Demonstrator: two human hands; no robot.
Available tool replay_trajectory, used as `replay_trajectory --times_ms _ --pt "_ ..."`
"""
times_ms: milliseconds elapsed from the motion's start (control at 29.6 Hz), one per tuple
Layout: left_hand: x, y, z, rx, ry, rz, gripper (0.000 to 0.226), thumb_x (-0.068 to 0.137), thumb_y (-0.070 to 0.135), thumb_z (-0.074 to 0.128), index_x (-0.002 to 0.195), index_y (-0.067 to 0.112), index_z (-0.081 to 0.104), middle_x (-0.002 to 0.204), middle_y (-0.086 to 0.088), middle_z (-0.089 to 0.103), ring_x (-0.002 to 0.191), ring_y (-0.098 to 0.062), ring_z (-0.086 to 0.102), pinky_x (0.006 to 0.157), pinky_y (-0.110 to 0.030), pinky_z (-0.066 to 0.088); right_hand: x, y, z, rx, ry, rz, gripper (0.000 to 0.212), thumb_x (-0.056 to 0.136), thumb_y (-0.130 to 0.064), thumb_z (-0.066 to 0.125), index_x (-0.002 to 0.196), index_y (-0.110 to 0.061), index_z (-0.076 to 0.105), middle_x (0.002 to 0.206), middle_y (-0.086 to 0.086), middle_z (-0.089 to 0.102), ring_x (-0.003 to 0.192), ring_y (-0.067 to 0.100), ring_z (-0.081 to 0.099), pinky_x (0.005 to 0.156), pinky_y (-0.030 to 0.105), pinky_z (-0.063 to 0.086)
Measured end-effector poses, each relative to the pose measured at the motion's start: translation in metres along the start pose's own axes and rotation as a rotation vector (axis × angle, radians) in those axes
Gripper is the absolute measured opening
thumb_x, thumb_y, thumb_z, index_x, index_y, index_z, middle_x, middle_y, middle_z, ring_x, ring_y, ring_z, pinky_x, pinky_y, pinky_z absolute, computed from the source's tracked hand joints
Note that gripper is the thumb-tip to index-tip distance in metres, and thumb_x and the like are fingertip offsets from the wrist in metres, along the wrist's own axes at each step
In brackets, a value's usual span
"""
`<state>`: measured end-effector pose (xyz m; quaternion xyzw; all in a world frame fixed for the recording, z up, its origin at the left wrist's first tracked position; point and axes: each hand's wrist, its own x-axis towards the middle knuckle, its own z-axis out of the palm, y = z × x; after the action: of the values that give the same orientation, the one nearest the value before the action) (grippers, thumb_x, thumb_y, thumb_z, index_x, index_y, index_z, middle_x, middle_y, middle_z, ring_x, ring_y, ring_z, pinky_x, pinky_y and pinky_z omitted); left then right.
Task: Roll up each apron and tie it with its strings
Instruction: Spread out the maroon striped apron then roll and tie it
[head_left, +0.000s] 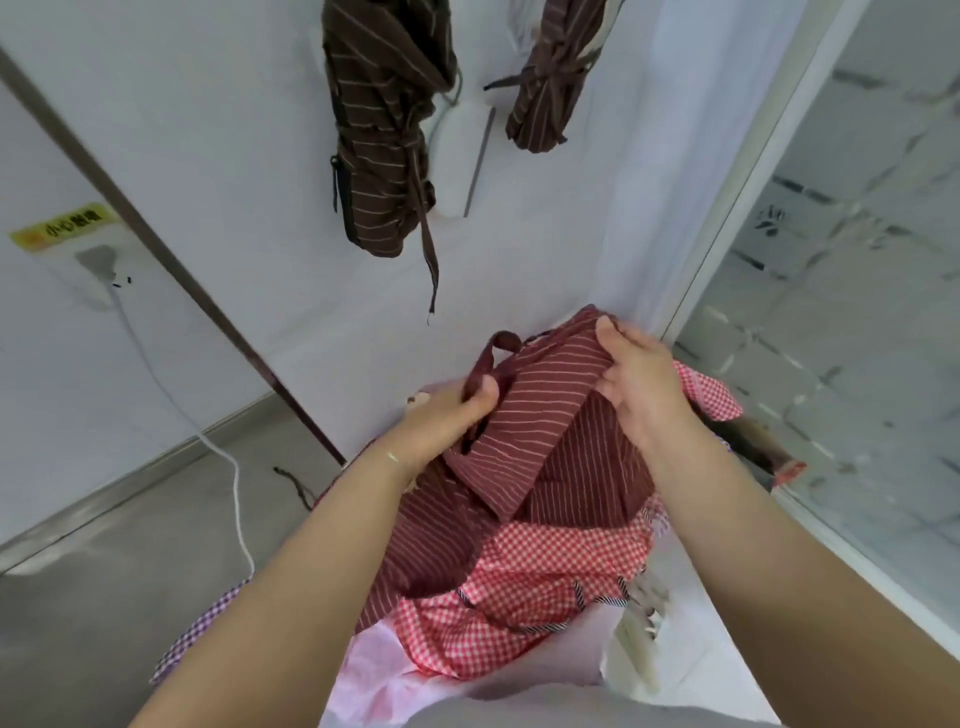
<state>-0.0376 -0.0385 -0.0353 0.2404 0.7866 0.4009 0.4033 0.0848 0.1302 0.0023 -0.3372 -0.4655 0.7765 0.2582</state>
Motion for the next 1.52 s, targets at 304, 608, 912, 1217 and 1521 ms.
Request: replay_trajectory --times_ms 304,608,912,1217,1521 --pt "-0.029 0.086 0.0 -0.49 -0.064 0.266 0.023 0.096 0.004 0.046 0.096 0.016 0.066 0.086 0.0 0.073 0.083 -0.015 0.068 0.087 -0.031 0.053 0.001 -0.007 -0.038 -0.77 -0.055 -0.237 0.083 0.089 0.009 0.05 0.151 -0.027 0.01 0.099 0.003 0.055 0.074 0.01 0.056 0.068 0.015 0.048" --pt "-0.028 0.098 -0.024 -0.501 0.361 0.277 0.009 0.097 0.02 0.052 0.097 0.02 0.061 0.083 -0.001 0.065 0.074 -0.013 0.065 0.076 -0.029 0.053 0.001 0.021 -0.076 -1.118 0.024 -0.194 0.021 0.091 -0.03 0.063 0.111 -0.025 0.062 0.133 0.002 0.051 0.129 0.027 0.044 0.107 0.043 0.038" --pt "-0.009 0.112 -0.003 0.453 0.709 0.561 0.018 0.094 0.017 0.051 0.108 0.012 0.06 0.101 -0.002 0.058 0.098 -0.016 0.051 0.079 -0.029 0.04 0.001 -0.098 -0.079 -1.115 0.379 -0.66 0.019 0.083 -0.008 0.057 0.101 -0.014 0.059 0.102 -0.002 0.06 0.093 0.018 0.06 0.073 0.033 0.046" --pt "-0.008 0.026 -0.059 0.487 0.096 0.325 0.039 0.079 0.004 0.075 0.112 0.022 0.066 0.089 0.013 0.065 0.092 -0.01 0.061 0.072 -0.007 0.041 -0.006 0.025 -0.13 -1.784 -0.106 -0.278 0.036 0.085 -0.033 0.06 0.12 -0.032 0.049 0.114 0.003 0.058 0.105 0.029 0.056 0.091 0.042 0.042" --pt "-0.003 -0.088 -0.041 1.167 -0.111 -0.39 0.043 0.074 0.043 0.076 0.102 0.013 0.062 0.111 -0.007 0.067 0.097 -0.023 0.062 0.085 -0.033 0.051 -0.014 0.148 -0.181 -1.685 -0.32 0.175 0.051 0.091 -0.011 0.049 0.139 -0.026 0.043 0.151 0.002 0.033 0.129 0.025 0.044 0.103 0.035 0.042"
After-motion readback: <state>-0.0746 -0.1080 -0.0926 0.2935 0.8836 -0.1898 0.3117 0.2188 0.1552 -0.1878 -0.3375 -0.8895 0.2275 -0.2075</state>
